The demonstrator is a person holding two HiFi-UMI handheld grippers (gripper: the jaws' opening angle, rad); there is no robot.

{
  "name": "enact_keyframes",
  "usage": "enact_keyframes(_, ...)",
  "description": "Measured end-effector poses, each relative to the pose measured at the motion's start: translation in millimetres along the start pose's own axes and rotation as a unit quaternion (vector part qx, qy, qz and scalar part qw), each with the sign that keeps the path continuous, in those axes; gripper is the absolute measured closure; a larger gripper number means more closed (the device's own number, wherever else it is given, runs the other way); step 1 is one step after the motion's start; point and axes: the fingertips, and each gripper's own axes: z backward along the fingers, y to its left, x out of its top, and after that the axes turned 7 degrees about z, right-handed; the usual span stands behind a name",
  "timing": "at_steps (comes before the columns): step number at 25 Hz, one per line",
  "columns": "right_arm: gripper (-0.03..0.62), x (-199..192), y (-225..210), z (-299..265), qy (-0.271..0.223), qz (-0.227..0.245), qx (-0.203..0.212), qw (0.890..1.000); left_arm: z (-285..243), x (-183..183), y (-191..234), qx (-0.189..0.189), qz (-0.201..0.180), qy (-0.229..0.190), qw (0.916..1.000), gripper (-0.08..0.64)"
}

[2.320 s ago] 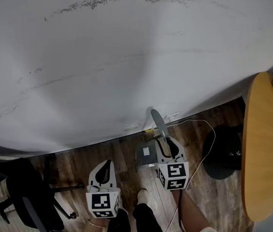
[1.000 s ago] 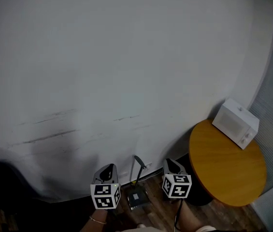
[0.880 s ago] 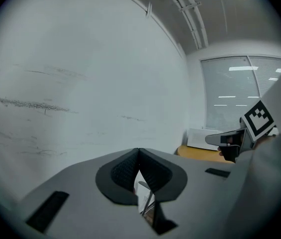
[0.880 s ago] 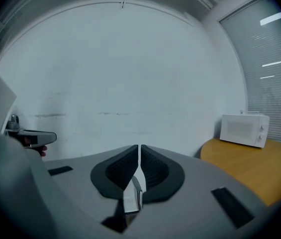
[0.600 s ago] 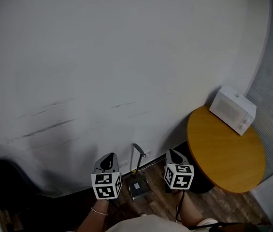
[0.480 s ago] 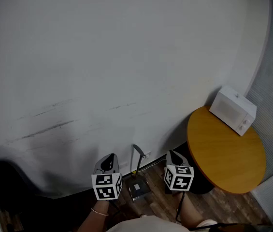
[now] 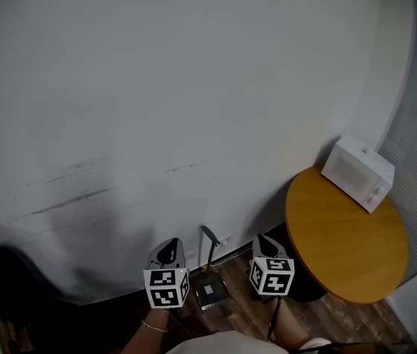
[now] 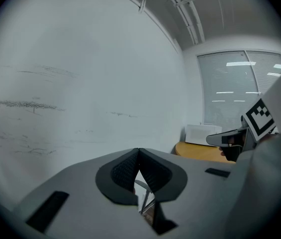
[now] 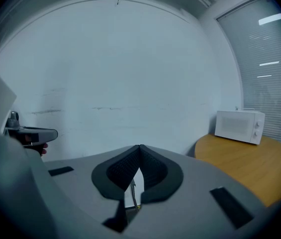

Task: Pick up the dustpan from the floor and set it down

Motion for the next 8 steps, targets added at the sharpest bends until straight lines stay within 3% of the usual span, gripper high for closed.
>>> enact_keyframes(8, 0.560, 3, -2, -12, 0.000, 0.003, 0.013, 1.000, -9, 1, 0, 0.010, 0.004, 0.001, 0.9999, 0.543)
